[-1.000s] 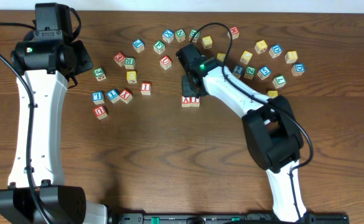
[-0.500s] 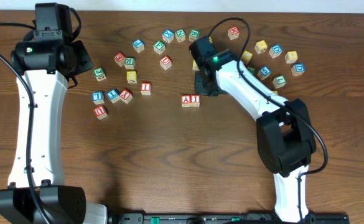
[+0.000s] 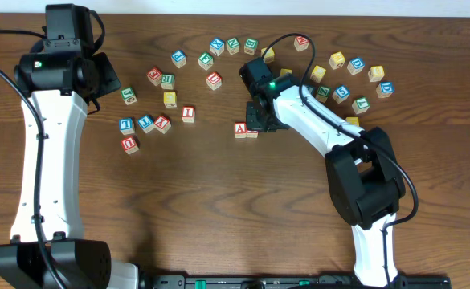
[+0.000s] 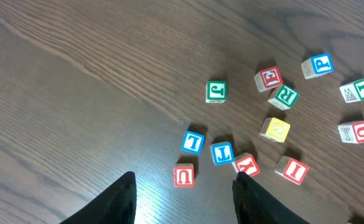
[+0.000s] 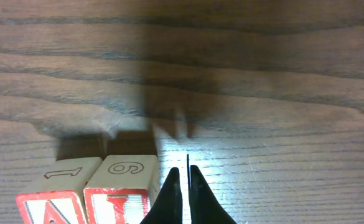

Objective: Spell out AI2

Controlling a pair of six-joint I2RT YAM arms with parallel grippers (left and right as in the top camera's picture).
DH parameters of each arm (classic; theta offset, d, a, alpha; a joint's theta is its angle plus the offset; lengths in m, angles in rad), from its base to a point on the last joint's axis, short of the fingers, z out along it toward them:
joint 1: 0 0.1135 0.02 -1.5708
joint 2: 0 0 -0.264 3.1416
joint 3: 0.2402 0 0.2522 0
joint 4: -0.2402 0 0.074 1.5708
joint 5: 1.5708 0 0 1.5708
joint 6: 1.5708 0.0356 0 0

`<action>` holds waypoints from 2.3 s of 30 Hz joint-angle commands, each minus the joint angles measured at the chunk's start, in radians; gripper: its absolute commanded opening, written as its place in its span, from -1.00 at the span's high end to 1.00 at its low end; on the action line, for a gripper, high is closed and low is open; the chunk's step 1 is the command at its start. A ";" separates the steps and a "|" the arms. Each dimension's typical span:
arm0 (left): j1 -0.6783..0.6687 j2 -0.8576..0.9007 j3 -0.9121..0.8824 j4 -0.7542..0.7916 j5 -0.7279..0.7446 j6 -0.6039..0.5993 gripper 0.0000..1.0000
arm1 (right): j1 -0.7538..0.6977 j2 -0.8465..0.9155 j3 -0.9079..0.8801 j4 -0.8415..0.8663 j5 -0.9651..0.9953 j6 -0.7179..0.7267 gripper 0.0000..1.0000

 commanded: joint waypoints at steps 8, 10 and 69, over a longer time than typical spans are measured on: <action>0.002 0.013 -0.009 -0.005 -0.001 -0.005 0.01 | 0.019 0.015 -0.002 -0.005 -0.028 -0.028 0.98; 0.002 0.013 -0.009 -0.005 -0.001 -0.005 0.02 | 0.019 0.015 -0.002 -0.008 -0.035 -0.027 0.98; 0.000 0.013 -0.009 -0.012 0.051 -0.005 0.02 | -0.376 -0.082 0.344 -0.278 0.017 -0.139 0.27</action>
